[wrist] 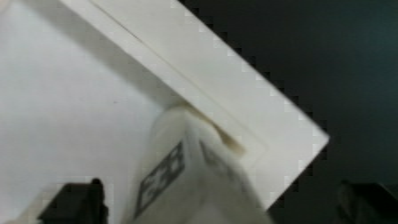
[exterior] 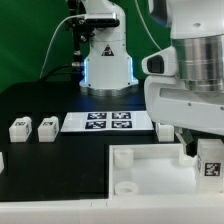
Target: Assemble one leg
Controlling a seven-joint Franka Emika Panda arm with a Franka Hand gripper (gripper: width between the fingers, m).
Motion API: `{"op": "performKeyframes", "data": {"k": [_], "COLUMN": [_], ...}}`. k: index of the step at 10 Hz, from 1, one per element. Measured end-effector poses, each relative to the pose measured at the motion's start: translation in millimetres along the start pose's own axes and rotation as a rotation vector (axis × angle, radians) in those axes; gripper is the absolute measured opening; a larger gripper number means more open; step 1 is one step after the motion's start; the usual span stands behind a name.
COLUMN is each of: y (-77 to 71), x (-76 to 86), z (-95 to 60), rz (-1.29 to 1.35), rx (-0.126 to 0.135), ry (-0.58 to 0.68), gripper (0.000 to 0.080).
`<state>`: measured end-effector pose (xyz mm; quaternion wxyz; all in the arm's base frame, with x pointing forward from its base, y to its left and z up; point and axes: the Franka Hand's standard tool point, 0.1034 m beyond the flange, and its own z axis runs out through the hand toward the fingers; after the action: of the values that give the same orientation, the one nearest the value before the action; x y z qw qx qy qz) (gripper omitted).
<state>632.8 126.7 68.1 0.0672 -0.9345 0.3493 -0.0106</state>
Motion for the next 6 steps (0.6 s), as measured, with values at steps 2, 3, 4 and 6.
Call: {"op": "performKeyframes", "data": {"k": [2, 3, 4, 6], "y": [2.4, 5.5, 6.3, 7.6], "x": [1.2, 0.7, 1.1, 4.4], "z": [0.6, 2.7, 3.5, 2.9], "rz": [-0.222, -0.391, -0.535, -0.733], "rx": [-0.012, -0.038, -0.060, -0.069], "ry": [0.003, 0.002, 0.010, 0.015], "gripper": [0.0649, 0.0649, 0.0649, 0.0649]}}
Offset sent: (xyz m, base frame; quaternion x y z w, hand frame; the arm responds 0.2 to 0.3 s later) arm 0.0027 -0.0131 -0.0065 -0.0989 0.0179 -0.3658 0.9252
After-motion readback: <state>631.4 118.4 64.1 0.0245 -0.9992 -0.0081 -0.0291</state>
